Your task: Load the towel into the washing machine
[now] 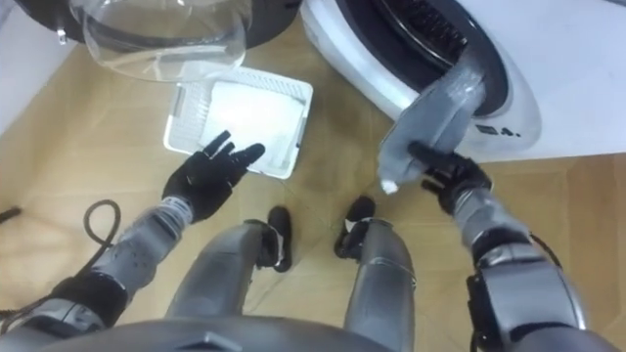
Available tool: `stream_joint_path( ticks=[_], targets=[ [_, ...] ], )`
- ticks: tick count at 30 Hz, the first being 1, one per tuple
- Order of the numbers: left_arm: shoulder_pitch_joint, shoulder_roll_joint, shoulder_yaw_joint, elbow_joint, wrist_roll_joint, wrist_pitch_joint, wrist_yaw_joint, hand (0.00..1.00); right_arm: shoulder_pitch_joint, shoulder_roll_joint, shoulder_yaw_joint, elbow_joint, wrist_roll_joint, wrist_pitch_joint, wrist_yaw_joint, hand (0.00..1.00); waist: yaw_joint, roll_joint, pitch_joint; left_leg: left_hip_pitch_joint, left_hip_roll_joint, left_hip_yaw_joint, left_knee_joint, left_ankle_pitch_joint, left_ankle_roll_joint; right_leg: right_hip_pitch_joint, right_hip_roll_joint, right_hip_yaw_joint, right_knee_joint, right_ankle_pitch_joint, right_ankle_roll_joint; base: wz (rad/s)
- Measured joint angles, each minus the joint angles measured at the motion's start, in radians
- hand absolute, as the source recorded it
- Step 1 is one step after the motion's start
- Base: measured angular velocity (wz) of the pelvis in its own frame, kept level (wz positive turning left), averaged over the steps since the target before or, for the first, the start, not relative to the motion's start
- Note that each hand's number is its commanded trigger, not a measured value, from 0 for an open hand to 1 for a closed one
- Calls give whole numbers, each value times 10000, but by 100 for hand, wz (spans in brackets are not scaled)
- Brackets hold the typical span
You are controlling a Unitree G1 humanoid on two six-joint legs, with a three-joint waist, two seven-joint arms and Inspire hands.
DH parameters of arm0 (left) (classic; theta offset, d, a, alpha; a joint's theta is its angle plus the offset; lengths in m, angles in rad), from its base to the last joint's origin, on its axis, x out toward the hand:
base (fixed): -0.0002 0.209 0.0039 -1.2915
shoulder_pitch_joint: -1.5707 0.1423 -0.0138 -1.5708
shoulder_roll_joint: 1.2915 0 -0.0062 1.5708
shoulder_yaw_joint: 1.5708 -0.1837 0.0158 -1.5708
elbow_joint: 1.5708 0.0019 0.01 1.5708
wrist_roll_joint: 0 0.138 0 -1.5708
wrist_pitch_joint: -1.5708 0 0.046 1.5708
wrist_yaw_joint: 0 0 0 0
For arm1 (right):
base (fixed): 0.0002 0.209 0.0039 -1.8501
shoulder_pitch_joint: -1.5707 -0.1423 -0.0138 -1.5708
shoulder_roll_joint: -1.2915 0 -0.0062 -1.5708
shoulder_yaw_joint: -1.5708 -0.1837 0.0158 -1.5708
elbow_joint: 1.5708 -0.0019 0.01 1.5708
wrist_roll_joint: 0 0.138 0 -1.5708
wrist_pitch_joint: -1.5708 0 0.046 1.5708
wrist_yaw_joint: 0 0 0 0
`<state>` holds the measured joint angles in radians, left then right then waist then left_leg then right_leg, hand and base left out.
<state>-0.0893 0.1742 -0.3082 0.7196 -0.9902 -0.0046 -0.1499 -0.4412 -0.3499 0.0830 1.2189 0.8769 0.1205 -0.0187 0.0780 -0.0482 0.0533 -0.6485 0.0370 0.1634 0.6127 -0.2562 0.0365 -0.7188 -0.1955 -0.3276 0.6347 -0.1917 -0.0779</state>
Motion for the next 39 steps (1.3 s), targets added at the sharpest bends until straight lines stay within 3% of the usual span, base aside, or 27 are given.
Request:
stream_joint_path(
  ticks=[2, 3, 5, 7, 9, 10, 11, 12, 16, 21, 28, 31, 35, 39],
  targets=[
    [26, 84, 21, -294, 17, 41, 137, 0, -369, -369, -95, -1, 442, 133, -27, 100, -33, -141, -4, -142, 23, 4, 187, -1, 3, -72, -11, 2, 84, -14, 10, 11],
    [12, 160, 20, -422, 18, 50, 225, 0, -571, -492, -94, 29, 838, 448, -52, 100, -30, -233, -16, -210, 52, 2, 269, -2, 3, -84, 5, -17, 92, -15, 10, 9],
    [68, 192, 30, -568, 26, 50, 353, 0, -627, -478, -195, 27, 1500, 573, -182, 100, -34, -339, -5, -226, 42, 4, 349, -57, 92, -88, -44, -24, 230, -51, 31, 13],
    [261, 188, 181, -773, 44, 77, 392, 0, -779, -486, -415, -69, 2092, 914, -436, 100, -119, -378, -13, -285, 31, -31, 512, -143, 163, -106, -116, -19, 418, -99, 59, 10],
    [448, 196, 617, -986, 272, 82, 403, 0, -1021, -488, -701, -211, 2921, 1400, -702, 100, -276, -558, 1, -398, 2, -27, 699, -189, 228, -191, -177, -11, 577, -109, 77, 2],
    [475, 195, 712, -1035, 434, 81, 420, 0, -1054, -488, -705, -210, 3133, 1455, -755, 85, -296, -612, -2, -428, -6, -32, 753, -200, 246, -205, -182, -18, 614, -114, 86, 7],
    [553, 214, 799, -1183, 616, 80, 500, 0, -1150, -488, -707, -203, 3524, 1575, -884, 25, -376, -708, -13, -455, -47, -45, 800, -210, 269, -213, -233, -44, 658, -126, 108, 15],
    [663, 235, 849, -1314, 687, 89, 549, 0, -1313, -488, -727, -203, 3774, 1715, -1079, 0, -540, -788, -19, -453, -150, -65, 797, -193, 322, -232, -332, -40, 758, -155, 161, 15],
    [832, 198, 927, -1580, 888, 87, 600, 0, -1575, -488, -1110, -175, 4182, 1941, -1602, 0, -728, -828, -22, -454, -259, -25, 823, -222, 483, -227, -449, -14, 752, -105, 304, 3],
    [812, -101, 1515, -1640, 896, 18, 720, 0, -2016, -480, -1782, -178, 5534, 2104, -2628, 0, -963, -827, -24, -580, -331, 77, 864, -292, 678, -331, -509, 68, 761, -39, 505, 0],
    [593, -232, 1493, -1638, 1335, 104, 790, 0, -2074, -466, -2322, -128, 5798, 2171, -2713, 0, -1005, -796, -28, -540, -319, 251, 954, -374, 837, -316, -467, 268, 737, 16, 654, -2],
    [587, -225, 1468, -1613, 1687, 255, 789, 0, -2073, -466, -2451, -125, 5872, 2171, -2731, 0, -1000, -730, -18, -498, -317, 261, 958, -382, 849, -274, -463, 290, 737, 26, 669, 0],
    [601, -316, 1469, -1479, 1986, 351, 789, 0, -2022, -466, -2608, -126, 5937, 2102, -2727, 0, -909, -426, -20, -146, -280, 284, 805, -387, 851, 87, -404, 274, 505, 47, 688, -1],
    [503, -260, 1485, -1455, 2008, 354, 789, 0, -1846, -466, -2606, -128, 5883, 2010, -2625, 0, -791, -267, -26, 168, -259, 277, 539, -331, 802, 414, -306, 266, 205, 98, 724, -2]
  ],
)
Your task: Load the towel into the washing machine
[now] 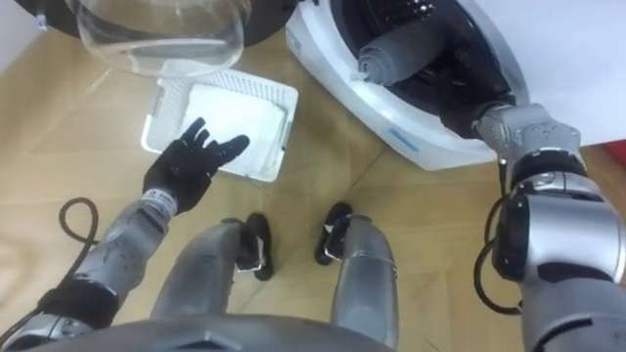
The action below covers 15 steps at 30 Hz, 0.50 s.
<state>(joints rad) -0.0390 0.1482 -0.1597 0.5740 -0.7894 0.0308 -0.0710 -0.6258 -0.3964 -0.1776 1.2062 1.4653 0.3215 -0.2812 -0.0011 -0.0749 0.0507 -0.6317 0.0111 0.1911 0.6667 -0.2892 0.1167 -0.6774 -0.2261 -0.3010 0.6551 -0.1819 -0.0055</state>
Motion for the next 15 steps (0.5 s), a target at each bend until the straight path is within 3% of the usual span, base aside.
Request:
stream_joint_path(
  ticks=[4, 7, 9, 13, 15],
  targets=[
    [-34, 1, 23, 76, 238, 2, -18, 0, 433, 4, -3, -16, -55, -120, 336, 0, 117, 118, -6, 493, -1, 1, -388, 29, -12, 500, 98, -37, -415, 81, 41, -1],
    [-114, 0, 12, 524, 456, 11, -88, 0, 918, 23, -1, -36, -44, -371, 679, 0, 243, 333, -32, 1058, -21, 7, -804, 32, -13, 1071, 209, -33, -793, 162, 148, -2],
    [-82, 30, 36, 938, 629, 41, -121, 0, 1501, 180, -9, -55, -325, -735, 1128, 0, 277, 517, -76, 1668, -16, -27, -1242, 47, -34, 1733, 369, -42, -1315, 240, 245, 3],
    [91, 89, 446, 963, 959, 65, -270, 0, 2274, 463, -11, -284, -468, -1045, 1657, 0, 348, 563, -109, 2449, -3, 37, -1873, 105, -120, 2421, 579, 62, -1918, 365, 281, -8],
    [299, 146, 587, 950, 1085, 29, -272, 0, 2915, 635, -10, -529, -704, -1186, 2055, 0, 345, 598, -165, 2878, 13, 57, -2219, 148, -185, 2816, 717, 94, -2343, 437, 317, -10]
  ],
)
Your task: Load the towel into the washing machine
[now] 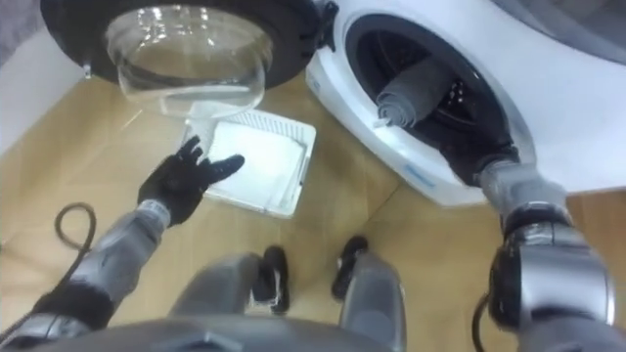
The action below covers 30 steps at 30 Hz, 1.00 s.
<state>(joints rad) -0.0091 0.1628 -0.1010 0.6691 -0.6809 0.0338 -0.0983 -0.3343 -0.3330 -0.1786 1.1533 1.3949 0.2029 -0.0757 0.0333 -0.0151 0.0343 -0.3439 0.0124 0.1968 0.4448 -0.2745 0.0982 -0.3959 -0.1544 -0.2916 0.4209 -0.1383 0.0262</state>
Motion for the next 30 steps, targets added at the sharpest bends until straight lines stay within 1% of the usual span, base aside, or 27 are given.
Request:
stream_joint_path(
  ticks=[1, 2, 3, 4, 5, 6, 7, 8, 9, 11, 12, 13, 14, 15, 16, 18, 20, 21, 22, 24, 25, 26, 27, 28, 29, 30],
  targets=[
    [223, 98, 23, 29, 129, -25, -6, 0, 420, 123, 0, -95, -284, -105, 281, 0, -30, 7, -21, 292, 11, 45, -236, 29, -37, 288, 73, 17, -253, 28, 8, -15],
    [360, 145, 36, 244, 275, -59, -6, 0, 816, 203, 19, -84, -718, -228, 561, 0, -35, 35, -45, 657, 21, 71, -465, 48, -70, 626, 164, 127, -461, 30, 13, -16],
    [548, 161, 96, 456, 509, -90, 0, 0, 1204, 286, 37, -56, -1229, -402, 783, 0, -22, 35, -100, 988, 26, 132, -664, 78, -119, 934, 222, 163, -654, 30, 16, -11],
    [693, 168, 158, 507, 647, -105, 0, 0, 1428, 342, 37, -71, -1519, -515, 842, 0, -28, 30, -138, 1131, 34, 158, -765, 85, -130, 1055, 248, 170, -741, 30, 16, -14],
    [1026, 167, 328, 667, 925, -129, 5, 0, 1949, 429, 34, -213, -2192, -784, 949, 0, -32, 20, -250, 1379, 47, 161, -948, 92, -143, 1287, 321, 186, -926, 31, 17, -13],
    [1234, 177, 564, 836, 1286, -160, 20, 0, 2461, 545, 25, -256, -2784, -1200, 1034, 0, -44, -32, -305, 1714, 56, 159, -1204, 131, -210, 1572, 379, 172, -1106, 31, 17, -11],
    [1374, 200, 655, 931, 1427, -196, 34, 0, 2698, 597, 25, -246, -3099, -1371, 1060, 0, -53, -65, -327, 1909, 65, 159, -1328, 155, -249, 1728, 416, 170, -1188, 31, 17, -10],
    [1651, 243, 866, 1077, 1684, -206, 49, 0, 3098, 677, 10, -158, -3806, -1605, 1070, 0, -89, -140, -387, 2230, 103, 162, -1531, 160, -259, 2039, 519, 186, -1416, 32, 16, -14],
    [1932, 293, 975, 1208, 1839, -302, 78, 0, 3550, 756, 26, -150, -4670, -1739, 1083, 0, -165, -229, -451, 2445, 122, 183, -1636, 174, -283, 2309, 598, 194, -1690, 33, 15, -16],
    [2210, 280, 990, 1557, 1839, -393, 101, 0, 3983, 778, 113, -43, -5631, -1882, 1086, 0, -233, -240, -444, 2841, 148, 183, -1844, 177, -303, 2695, 709, 264, -1976, 45, 22, -23],
    [2251, 248, 986, 1899, 1841, -392, 114, 0, 4169, 806, 208, 65, -6197, -1979, 1028, 0, -282, -232, -422, 3102, 161, 193, -1975, 185, -343, 2920, 776, 409, -2106, 48, 26, -30],
    [2267, 245, 992, 2045, 1842, -392, 130, 0, 4276, 831, 274, 76, -6452, -2015, 1003, 0, -282, -224, -415, 3219, 177, 198, -2019, 179, -368, 3033, 814, 448, -2175, 51, 25, -31],
    [2360, 248, 1027, 2247, 1854, -411, 180, 0, 4461, 903, 326, 120, -6886, -2084, 1016, 0, -290, -193, -390, 3424, 226, 218, -2102, 157, -409, 3200, 885, 461, -2249, 54, 22, -21],
    [2330, 247, 1072, 2369, 1922, -433, 194, 0, 4542, 955, 362, 167, -7142, -2150, 1012, 0, -297, -184, -373, 3520, 252, 243, -2116, 146, -429, 3284, 915, 463, -2283, 58, 16, -20],
    [2330, 233, 1166, 2521, 2115, -536, 211, 0, 4618, 1051, 424, 343, -7673, -2245, 1021, 0, -296, -168, -343, 3680, 289, 283, -2134, 130, -460, 3442, 967, 458, -2345, 59, 14, -16],
    [2369, 93, 1386, 2806, 2354, -854, 290, 0, 4694, 1203, 416, 499, -8691, -2334, 1066, 0, -301, -56, -273, 3929, 324, 286, -2320, 137, -478, 3610, 1039, 461, -2352, 56, 13, -15],
    [2376, 76, 1404, 3012, 2504, -1025, 331, 0, 4713, 1349, 414, 498, -9366, -2465, 1066, 0, -292, 10, -260, 4010, 326, 286, -2454, 159, -519, 3608, 1059, 459, -2354, 56, 12, -6],
    [2403, 56, 1499, 3109, 2791, -1105, 432, 0, 4717, 1447, 407, 529, -9699, -2532, 1076, 0, -269, 19, -255, 4089, 324, 286, -2500, 162, -537, 3614, 1070, 462, -2365, 55, 11, -3],
    [2434, 22, 1634, 3158, 3007, -1118, 481, 0, 4725, 1475, 410, 570, -9827, -2546, 1099, 0, -266, 20, -257, 4118, 322, 286, -2532, 166, -554, 3627, 1073, 465, -2365, 55, 11, 0],
    [2493, -46, 2015, 3469, 3879, -1116, 698, 0, 4712, 1493, 431, 594, -10078, -2553, 1146, 0, -199, 11, -250, 4296, 313, 286, -2621, 162, -574, 3754, 1099, 601, -2366, 55, 10, -5],
    [2519, -49, 2107, 3546, 4022, -1111, 744, 0, 4711, 1494, 432, 594, -10084, -2552, 1163, 0, -165, 5, -246, 4336, 314, 286, -2633, 150, -594, 3789, 1103, 637, -2366, 55, 10, -8],
    [2579, -51, 2246, 3674, 4218, -1094, 883, 0, 4718, 1491, 433, 601, -10123, -2551, 1218, 0, -80, 44, -229, 4426, 335, 285, -2680, 104, -671, 3853, 1131, 676, -2365, 54, 10, -8],
    [2610, -52, 2363, 3789, 4384, -1050, 1033, 0, 4719, 1499, 527, 631, -10168, -2539, 1231, 0, -47, 67, -249, 4480, 366, 262, -2778, 33, -713, 3846, 1183, 674, -2360, 53, 10, -7],
    [2622, -50, 2422, 3833, 4420, -1045, 1118, 0, 4715, 1522, 610, 637, -10178, -2525, 1239, 0, -33, 47, -239, 4501, 366, 247, -2818, 26, -708, 3846, 1191, 676, -2354, 55, 8, 0],
    [2673, -50, 2550, 3929, 4553, -1023, 1271, 0, 4724, 1581, 707, 654, -10244, -2440, 1334, 0, -10, 11, -250, 4512, 373, 230, -2817, 25, -706, 3866, 1202, 676, -2353, 64, -6, 0],
    [2692, -50, 2565, 4051, 4606, -928, 1378, 0, 4725, 1617, 786, 659, -10327, -2360, 1462, 0, -7, -1, -258, 4551, 381, 219, -2817, 25, -706, 3911, 1210, 673, -2353, 66, -10, 0]
  ],
)
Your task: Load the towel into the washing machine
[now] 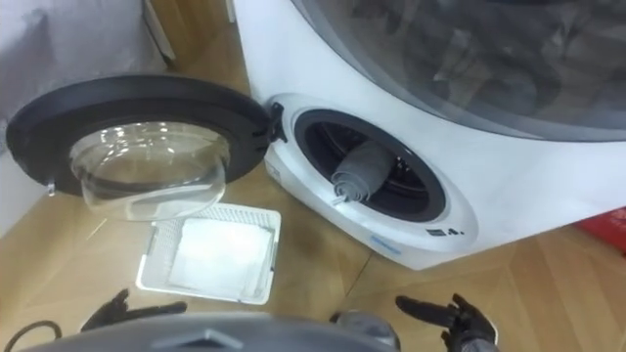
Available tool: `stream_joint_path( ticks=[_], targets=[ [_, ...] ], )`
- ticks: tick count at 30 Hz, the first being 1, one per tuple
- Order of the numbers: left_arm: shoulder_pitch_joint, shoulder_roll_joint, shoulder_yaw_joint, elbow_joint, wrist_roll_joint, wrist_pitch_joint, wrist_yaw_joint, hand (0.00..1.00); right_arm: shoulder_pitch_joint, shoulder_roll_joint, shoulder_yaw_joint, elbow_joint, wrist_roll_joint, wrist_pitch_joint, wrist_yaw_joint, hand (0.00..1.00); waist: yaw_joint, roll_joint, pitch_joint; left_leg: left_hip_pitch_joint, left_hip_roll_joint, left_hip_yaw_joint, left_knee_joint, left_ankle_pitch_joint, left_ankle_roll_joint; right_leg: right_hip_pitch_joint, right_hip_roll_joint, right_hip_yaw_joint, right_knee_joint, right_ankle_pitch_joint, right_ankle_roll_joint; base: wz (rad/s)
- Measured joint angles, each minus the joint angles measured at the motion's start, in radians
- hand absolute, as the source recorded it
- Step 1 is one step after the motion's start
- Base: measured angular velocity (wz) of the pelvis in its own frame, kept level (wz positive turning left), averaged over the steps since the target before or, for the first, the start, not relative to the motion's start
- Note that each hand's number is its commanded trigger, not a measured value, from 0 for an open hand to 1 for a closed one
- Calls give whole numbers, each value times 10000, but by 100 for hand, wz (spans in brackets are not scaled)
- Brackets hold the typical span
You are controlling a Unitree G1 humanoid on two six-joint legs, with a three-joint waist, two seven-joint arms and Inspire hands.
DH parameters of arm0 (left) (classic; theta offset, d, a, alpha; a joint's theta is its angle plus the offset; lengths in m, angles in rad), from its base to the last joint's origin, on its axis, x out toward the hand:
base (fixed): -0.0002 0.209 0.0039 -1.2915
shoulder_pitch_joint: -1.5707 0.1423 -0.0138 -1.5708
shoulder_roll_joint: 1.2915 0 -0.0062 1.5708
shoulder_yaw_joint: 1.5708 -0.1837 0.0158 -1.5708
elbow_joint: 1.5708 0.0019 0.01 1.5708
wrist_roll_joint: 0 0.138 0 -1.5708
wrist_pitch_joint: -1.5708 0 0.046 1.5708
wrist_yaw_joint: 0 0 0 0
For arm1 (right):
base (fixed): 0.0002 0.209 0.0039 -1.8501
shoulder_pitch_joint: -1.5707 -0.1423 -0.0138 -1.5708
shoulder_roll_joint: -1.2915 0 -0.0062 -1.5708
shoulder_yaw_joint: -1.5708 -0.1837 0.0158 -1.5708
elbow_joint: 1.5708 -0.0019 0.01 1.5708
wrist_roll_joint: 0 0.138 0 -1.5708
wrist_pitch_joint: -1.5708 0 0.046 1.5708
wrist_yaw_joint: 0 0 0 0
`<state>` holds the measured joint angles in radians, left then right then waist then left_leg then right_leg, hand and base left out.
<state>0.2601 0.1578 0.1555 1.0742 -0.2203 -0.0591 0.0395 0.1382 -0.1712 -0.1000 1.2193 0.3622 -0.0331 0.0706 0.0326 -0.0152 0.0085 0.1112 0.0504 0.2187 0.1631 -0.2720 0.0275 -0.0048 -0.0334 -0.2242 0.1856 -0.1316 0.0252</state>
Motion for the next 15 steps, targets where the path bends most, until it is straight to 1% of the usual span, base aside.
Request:
stream_joint_path(
  ticks=[3, 4, 7, 8, 9, 10, 11, 13, 15],
  targets=[
    [34, -45, 28, 166, 329, 289, 140, 0, -19, 66, 10, 280, -175, 101, 196, 0, -4, 53, -6, 64, 15, -25, 1, -1, -3, 82, 20, -7, -8, 0, 0, 1],
    [43, -66, 52, 174, 394, 316, 188, 0, -21, 78, 10, 340, -173, 125, 208, 0, 0, 67, -8, 73, 20, -28, 3, -1, -4, 94, 26, -7, -8, 0, -1, 0],
    [115, -122, 97, 183, 580, 426, 260, 0, -19, 85, -1, 580, -182, 128, 242, 0, -11, 130, 23, 218, 52, -30, -22, -8, -21, 248, 62, -4, -36, -1, 0, 0],
    [85, -140, 162, 183, 689, 501, 302, 0, -35, 87, -4, 587, -195, 122, 291, 0, -22, 137, 2, 270, 65, -30, -39, -15, -33, 299, 75, -7, -45, -2, -1, 0],
    [-3, -170, 251, 184, 857, 586, 361, 0, -37, 86, -4, 639, -229, 125, 305, 0, -32, 145, 20, 329, 68, -29, -51, -18, -37, 346, 81, -3, -50, -2, -1, 0],
    [-43, -189, 306, 187, 923, 619, 380, 0, -48, 86, -4, 658, -252, 133, 297, 0, -28, 146, 23, 364, 68, -29, -66, -18, -37, 384, 83, -3, -62, -2, -1, 0],
    [-94, -215, 329, 194, 981, 637, 404, 0, -116, 87, 3, 660, -330, 137, 296, 0, -20, 140, 2, 425, 62, -29, -108, -18, -37, 452, 86, -4, -99, -2, -1, 0],
    [-187, -245, 325, 261, 982, 686, 422, 0, -206, 100, 8, 747, -438, 213, 284, 0, -53, 122, 25, 505, 50, -30, -118, -18, -37, 558, 88, 4, -173, -2, -1, 0],
    [-248, -280, 310, 282, 984, 835, 426, 0, -287, 105, 6, 763, -528, 357, 258, 0, -64, 97, 13, 560, 51, -30, -134, -18, -37, 606, 95, 26, -169, -2, -1, 0]
  ],
)
